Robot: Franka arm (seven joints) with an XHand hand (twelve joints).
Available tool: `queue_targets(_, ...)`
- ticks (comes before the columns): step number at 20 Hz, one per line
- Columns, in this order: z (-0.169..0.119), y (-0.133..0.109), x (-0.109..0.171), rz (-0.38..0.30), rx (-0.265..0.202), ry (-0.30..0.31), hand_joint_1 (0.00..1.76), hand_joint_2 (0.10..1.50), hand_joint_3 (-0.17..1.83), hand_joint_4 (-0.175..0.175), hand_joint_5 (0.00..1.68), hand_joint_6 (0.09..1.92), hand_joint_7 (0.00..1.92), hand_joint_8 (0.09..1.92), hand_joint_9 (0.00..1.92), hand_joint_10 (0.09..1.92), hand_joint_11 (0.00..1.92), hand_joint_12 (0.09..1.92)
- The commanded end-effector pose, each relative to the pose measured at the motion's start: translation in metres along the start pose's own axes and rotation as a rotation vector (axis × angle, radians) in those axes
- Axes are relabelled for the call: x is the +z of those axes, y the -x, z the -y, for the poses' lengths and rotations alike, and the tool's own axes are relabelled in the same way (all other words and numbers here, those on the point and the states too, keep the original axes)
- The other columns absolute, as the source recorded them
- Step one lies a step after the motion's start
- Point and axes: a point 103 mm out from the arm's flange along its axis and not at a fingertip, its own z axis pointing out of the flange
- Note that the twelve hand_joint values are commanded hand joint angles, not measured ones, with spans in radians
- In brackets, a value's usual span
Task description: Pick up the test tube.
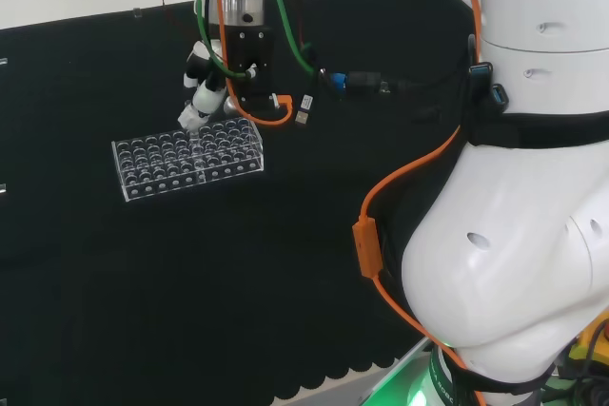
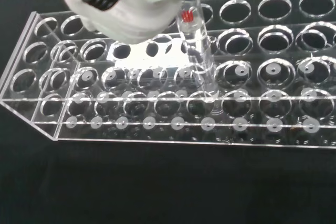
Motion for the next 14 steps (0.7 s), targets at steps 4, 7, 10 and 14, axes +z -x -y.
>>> queue_targets(4, -0.0036, -0.0079, 0.0081, 0.009, -0.013, -0.015, 1.08, 0.66, 0.69, -0.11, 0.59, 0.89, 0.89, 0.75, 0.67, 0.82, 0.16, 1.55)
queue_targets(7, -0.0038, -0.008, 0.0092, 0.006, -0.016, -0.015, 1.09, 0.66, 0.7, -0.117, 0.62, 0.9, 0.91, 0.75, 0.68, 0.82, 0.17, 1.55)
queue_targets(10, -0.0047, -0.0088, 0.0102, 0.015, -0.014, -0.016, 1.1, 0.65, 0.71, -0.124, 0.65, 0.89, 0.94, 0.74, 0.7, 0.81, 0.18, 1.54)
queue_targets(14, -0.0066, -0.0106, 0.0112, 0.027, -0.015, -0.012, 1.11, 0.65, 0.72, -0.146, 0.73, 0.86, 1.06, 0.68, 0.75, 0.78, 0.22, 1.53)
